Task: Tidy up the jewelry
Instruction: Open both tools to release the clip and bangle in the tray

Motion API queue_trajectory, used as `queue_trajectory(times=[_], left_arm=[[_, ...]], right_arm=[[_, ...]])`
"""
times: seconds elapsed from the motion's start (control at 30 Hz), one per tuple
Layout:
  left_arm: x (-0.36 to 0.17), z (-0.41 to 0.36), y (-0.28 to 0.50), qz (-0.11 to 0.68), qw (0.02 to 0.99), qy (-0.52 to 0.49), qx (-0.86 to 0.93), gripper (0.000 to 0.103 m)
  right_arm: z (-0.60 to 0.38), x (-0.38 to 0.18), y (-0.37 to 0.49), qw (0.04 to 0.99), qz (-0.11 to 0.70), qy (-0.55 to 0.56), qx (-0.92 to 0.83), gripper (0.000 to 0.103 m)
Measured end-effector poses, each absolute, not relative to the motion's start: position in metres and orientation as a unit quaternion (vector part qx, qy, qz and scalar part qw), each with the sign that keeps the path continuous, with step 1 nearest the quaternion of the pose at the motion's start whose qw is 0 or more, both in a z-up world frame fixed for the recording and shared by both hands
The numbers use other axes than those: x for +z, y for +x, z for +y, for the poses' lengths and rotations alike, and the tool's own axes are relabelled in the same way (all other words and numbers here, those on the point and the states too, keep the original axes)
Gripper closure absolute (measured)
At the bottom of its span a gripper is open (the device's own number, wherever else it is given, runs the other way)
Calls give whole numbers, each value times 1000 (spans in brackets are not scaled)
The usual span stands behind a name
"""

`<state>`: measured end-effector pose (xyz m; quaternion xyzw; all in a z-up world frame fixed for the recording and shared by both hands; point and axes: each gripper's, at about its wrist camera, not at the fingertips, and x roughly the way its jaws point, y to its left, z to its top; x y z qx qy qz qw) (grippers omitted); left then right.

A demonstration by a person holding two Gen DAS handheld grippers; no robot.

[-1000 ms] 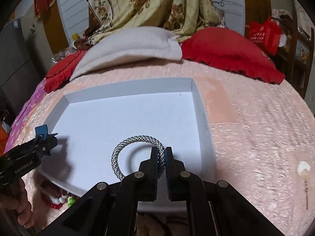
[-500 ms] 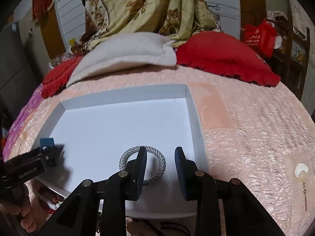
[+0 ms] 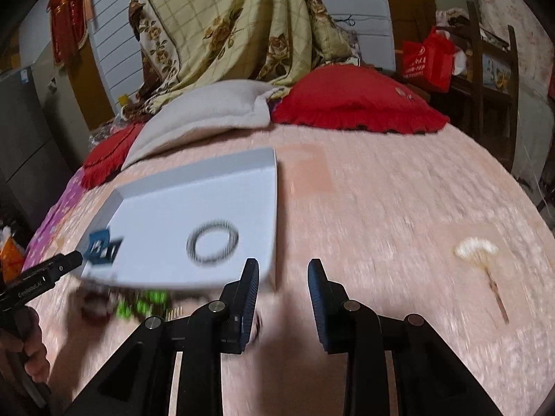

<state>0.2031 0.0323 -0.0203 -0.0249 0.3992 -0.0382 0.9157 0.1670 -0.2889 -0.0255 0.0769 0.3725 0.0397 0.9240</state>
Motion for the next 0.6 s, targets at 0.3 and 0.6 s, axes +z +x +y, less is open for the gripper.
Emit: queue_trajectory(times=[0.3, 0.6], left_arm=[[-30, 43, 160, 408, 913, -19, -23, 30], [-35, 49, 167, 421, 906, -40, -29, 30]], right_arm=[[-262, -46, 163, 903, 396, 75, 148, 81], [-243, -64, 175, 887, 435, 52, 146, 100]])
